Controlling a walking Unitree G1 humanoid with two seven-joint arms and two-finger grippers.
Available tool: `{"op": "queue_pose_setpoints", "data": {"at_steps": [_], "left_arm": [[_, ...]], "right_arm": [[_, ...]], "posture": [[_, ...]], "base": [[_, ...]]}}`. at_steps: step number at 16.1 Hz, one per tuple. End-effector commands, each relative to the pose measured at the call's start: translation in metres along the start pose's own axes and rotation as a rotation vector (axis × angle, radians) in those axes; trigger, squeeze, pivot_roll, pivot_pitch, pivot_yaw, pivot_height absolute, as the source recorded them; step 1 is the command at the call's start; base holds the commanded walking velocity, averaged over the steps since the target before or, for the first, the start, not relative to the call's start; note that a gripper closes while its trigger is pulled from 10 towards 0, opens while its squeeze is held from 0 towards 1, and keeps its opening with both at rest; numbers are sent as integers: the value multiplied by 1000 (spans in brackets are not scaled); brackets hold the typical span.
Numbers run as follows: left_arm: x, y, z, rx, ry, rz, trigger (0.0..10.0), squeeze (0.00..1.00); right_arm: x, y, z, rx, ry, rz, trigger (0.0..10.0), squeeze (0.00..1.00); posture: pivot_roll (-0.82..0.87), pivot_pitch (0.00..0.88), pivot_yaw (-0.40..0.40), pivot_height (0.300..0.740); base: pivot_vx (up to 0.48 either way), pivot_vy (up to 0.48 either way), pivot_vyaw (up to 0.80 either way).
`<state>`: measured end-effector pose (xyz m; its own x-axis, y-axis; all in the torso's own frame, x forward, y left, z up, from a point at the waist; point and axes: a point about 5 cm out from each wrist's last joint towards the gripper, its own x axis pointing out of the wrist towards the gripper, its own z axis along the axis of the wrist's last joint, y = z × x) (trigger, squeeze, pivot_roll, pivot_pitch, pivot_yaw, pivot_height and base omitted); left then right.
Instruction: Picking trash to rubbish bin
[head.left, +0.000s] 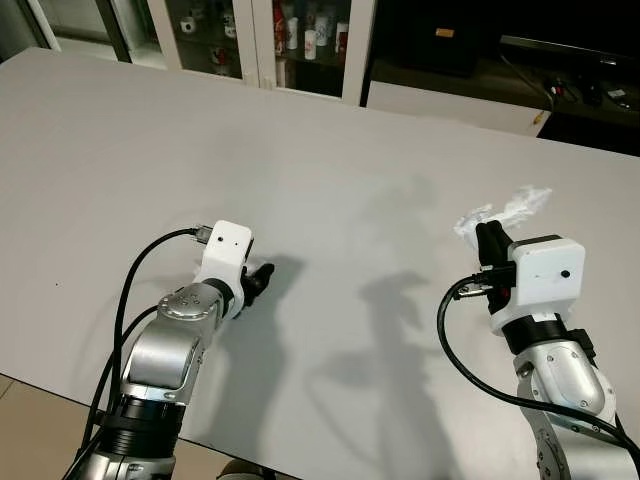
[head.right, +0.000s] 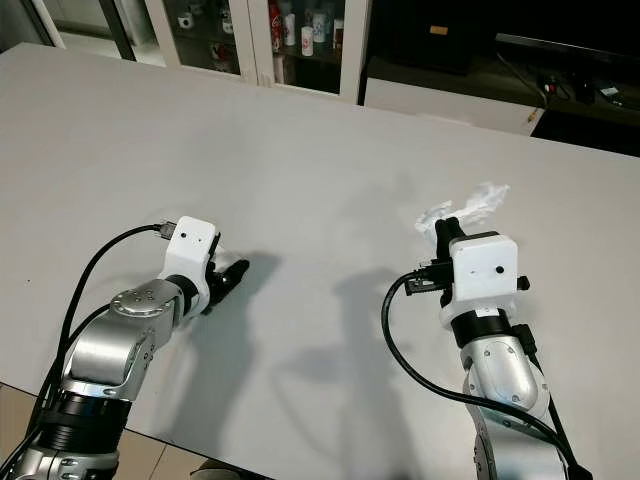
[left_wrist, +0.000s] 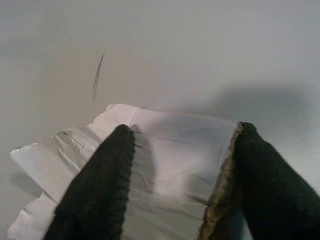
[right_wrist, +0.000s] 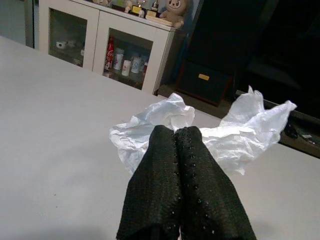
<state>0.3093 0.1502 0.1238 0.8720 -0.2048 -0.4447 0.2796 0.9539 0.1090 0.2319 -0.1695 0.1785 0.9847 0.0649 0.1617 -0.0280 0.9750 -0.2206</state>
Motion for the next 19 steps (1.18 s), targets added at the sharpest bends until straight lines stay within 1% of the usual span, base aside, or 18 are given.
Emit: {"op": "queue_pose_setpoints", "data": {"at_steps": [1,11,14,16,18,19], "left_arm": [[3,-6,-28,-53,130,-41,0,0],[4,-10,-25,-83,114,-52,0,0],[4,-11,-10,-61,40,-44,0,0],[5,-12,2,-22,-44,-35,0,0],[5,-12,9,-20,-96,-21,0,0],[5,-12,15,9,-141,-17,0,0]], "right_arm": [[0,-3,0,-7,-8,-9,10000,0],[1,-4,0,-10,-9,-9,10000,0],[2,-5,-1,-10,-9,-9,10000,0],[3,-5,-1,-11,-11,-11,10000,0],[3,-5,0,-12,-13,-14,10000,0],[3,-6,0,-14,-15,-16,10000,0]], "posture": [[134,136,-20,740],[135,134,-28,740],[135,134,-28,740],[135,134,-28,740],[135,134,-28,740],[135,134,-28,740]], "base": [[0,0,0],[0,0,0],[0,0,0],[0,0,0],[0,0,0],[0,0,0]]}}
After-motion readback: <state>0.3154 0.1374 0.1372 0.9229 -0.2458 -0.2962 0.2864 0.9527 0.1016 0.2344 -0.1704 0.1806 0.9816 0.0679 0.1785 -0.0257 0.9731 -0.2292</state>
